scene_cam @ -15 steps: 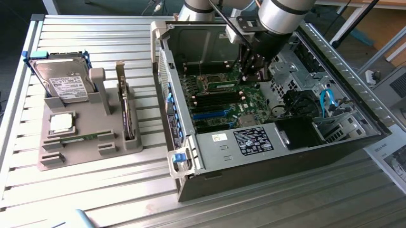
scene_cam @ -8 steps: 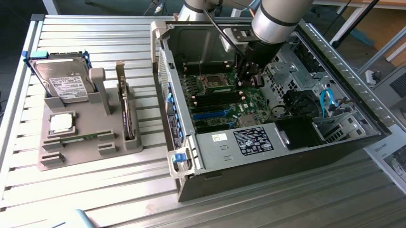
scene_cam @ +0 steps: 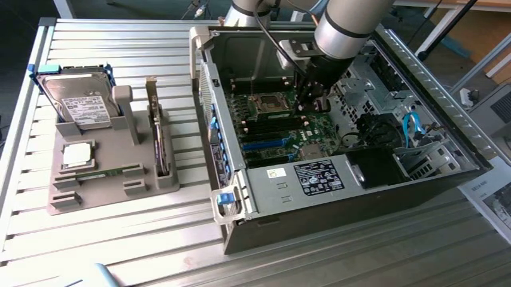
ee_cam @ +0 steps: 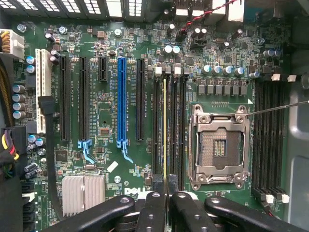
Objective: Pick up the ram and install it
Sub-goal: 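Insert the ram into the slot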
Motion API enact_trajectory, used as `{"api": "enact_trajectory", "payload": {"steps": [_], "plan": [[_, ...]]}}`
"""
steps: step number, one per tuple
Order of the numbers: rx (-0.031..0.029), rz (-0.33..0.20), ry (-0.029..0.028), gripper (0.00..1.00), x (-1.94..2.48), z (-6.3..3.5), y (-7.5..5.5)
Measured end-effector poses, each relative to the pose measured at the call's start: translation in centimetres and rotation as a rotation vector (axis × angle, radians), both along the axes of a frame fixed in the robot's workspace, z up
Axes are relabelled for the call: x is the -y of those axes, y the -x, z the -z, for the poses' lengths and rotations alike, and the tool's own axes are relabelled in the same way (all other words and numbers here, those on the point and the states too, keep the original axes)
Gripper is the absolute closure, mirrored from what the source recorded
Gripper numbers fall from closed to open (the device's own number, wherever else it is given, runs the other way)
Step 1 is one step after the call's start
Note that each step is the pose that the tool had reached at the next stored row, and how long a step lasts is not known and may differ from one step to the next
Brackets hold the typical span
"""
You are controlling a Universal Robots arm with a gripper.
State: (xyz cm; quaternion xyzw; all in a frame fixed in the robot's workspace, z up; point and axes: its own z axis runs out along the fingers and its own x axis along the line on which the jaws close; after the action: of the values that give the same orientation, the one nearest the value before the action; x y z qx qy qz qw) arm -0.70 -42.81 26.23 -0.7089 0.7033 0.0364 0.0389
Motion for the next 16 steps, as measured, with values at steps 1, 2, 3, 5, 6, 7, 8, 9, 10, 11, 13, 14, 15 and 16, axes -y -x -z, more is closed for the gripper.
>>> {"api": "enact_trajectory", "payload": {"steps": [1,2,3,5,6,7,8,9,10,11,13,14,15,16], "plan": [[0.0001,0.0,0.0011,0.88,-0.01,0.01,0.0],[-0.0002,0.0,0.0042,0.88,-0.03,0.0,0.0],[-0.0015,0.0,0.0112,0.88,-0.07,0.0,0.0],[-0.003,0.0,0.0197,0.88,-0.13,0.0,0.0],[-0.004,0.0,0.0257,0.88,-0.18,0.0,0.0],[-0.0062,0.0,0.0358,0.88,-0.26,0.0,-0.01],[-0.0097,0.0,0.0499,0.88,-0.4,0.0,-0.02],[-0.0115,0.0,0.0593,0.88,-0.49,-0.01,-0.03],[-0.0116,0.0,0.0599,0.88,-0.49,0.0,-0.03],[-0.0115,0.0,0.06,0.88,-0.49,0.0,-0.03],[-0.0117,0.0,0.0605,0.88,-0.5,0.0,-0.02],[-0.012,0.0,0.0642,0.88,-0.57,-0.01,-0.02],[-0.0148,0.0,0.0742,0.88,-0.73,0.0,-0.03],[-0.0162,0.0,0.0783,0.88,-0.79,0.0,-0.03]]}}
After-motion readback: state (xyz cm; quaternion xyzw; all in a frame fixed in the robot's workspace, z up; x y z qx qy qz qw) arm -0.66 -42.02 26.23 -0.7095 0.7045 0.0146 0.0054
